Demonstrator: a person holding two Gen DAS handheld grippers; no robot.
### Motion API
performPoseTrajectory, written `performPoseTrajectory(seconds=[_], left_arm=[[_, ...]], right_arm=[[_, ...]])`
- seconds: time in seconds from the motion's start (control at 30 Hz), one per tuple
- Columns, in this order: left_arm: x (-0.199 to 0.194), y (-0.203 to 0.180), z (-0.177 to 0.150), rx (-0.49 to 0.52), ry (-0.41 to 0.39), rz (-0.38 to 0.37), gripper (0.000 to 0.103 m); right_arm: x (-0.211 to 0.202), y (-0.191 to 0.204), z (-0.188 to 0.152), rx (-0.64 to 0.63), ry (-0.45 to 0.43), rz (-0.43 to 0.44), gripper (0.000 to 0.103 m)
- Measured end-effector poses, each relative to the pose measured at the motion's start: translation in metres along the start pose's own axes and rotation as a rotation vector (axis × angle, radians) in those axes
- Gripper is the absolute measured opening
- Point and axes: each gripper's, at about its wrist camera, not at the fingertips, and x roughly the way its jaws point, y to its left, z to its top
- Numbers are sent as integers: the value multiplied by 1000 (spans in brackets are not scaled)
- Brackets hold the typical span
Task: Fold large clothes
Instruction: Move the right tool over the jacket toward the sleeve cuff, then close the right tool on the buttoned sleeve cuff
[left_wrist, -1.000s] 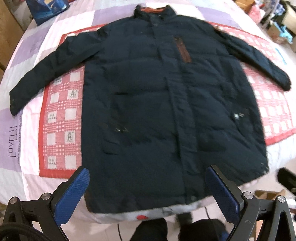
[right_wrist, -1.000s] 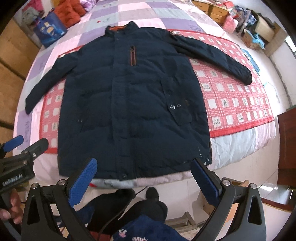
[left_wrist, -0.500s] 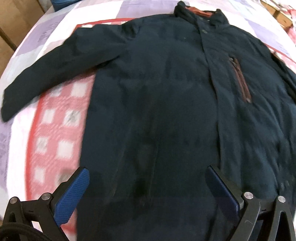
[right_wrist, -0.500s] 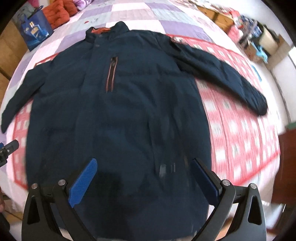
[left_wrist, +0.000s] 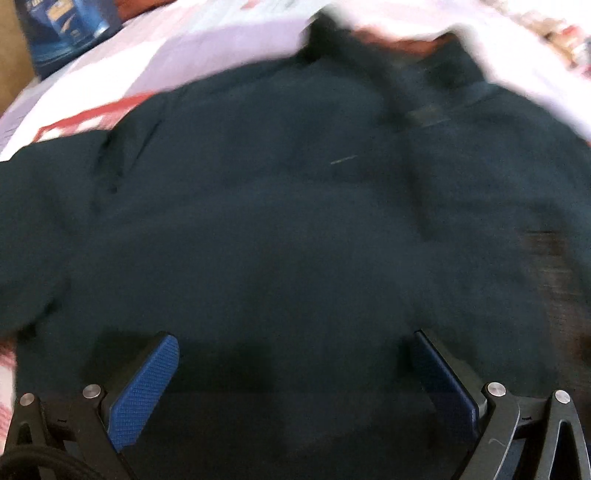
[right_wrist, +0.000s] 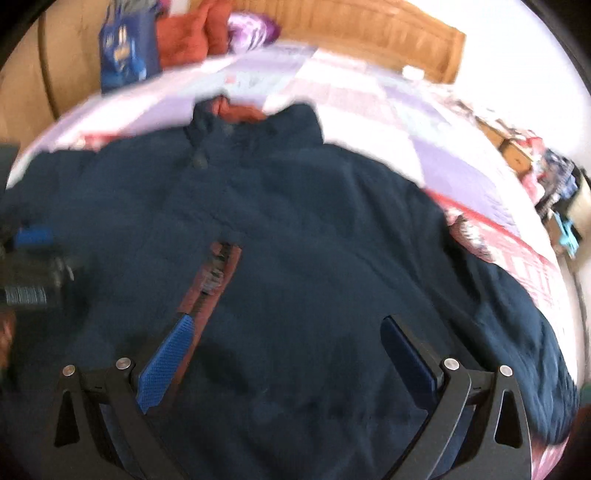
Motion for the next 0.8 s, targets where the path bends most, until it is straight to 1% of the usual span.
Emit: performPoseTrajectory(seconds=[0.03,0.07,0.1,0.13,0.17,0.2,0.23,0.27,0.3,0.33,0.37,0.4,0.43,0.47,0.5,0.53,0.57,0.6,0.63,0.67,0.7,0.73,0.77,0.8], left_arm=[[8,14,2,-29,-1,-6,103],[10,31,3,-62,-32,-18,103],[11,42,2,-62,-46,30,103],[11,58,1,-55,-70,110,103],[11,71,0,-63,-84,112,103],[12,85,-3,-70,-91,58,103],[12,87,-4,-60,-91,42,103],[8,83,-6,-36,-95,64,103],[4,78,-7,-32,-95,93,103],[-5,68,-10,-43,-92,81,102],[-15,59,-14,-48,-100,6,102],[-28,45,-23,-42,-112,-62,102],[-37,30,-32,-19,-120,-85,102],[-49,10,-50,29,-121,-100,102],[-53,-3,-66,59,-113,-115,102],[-56,-16,-88,92,-87,-128,102],[-57,-23,-107,126,-74,-110,103],[-61,-22,-123,147,-90,-89,103],[-67,-10,-139,148,-121,-80,103],[-68,4,-146,125,-119,-61,103],[-69,26,-152,76,-109,-38,103],[-64,48,-154,34,-93,-10,103],[-63,64,-158,-3,-81,10,103],[-64,80,-162,-38,-70,39,103]], right_arm=[[19,-13,-5,-6,52,-49,103],[31,-49,-16,68,59,-53,103],[29,-74,-23,143,28,-49,103],[28,-100,-32,216,21,-87,103],[26,-136,-45,309,25,-153,103],[26,-153,-53,351,34,-180,103],[27,-171,-62,394,49,-163,103],[26,-176,-65,399,55,-157,103],[24,-174,-64,382,53,-182,103],[21,-168,-61,359,50,-220,103],[14,-155,-57,336,34,-229,103],[4,-137,-55,321,3,-158,103],[-4,-116,-55,298,-20,-81,103],[-9,-100,-56,269,-26,-45,103],[-15,-72,-61,199,-17,-10,103],[-17,-53,-67,153,-4,11,103],[-15,-38,-80,107,21,28,103],[-14,-32,-101,39,36,-3,103],[-20,-36,-108,30,24,-33,103],[-23,-54,-121,66,29,-79,103],[-26,-86,-133,166,56,-113,103],[-28,-112,-144,255,80,-121,103],[-31,-146,-161,378,115,-120,103],[-37,-160,-169,416,128,-155,103]])
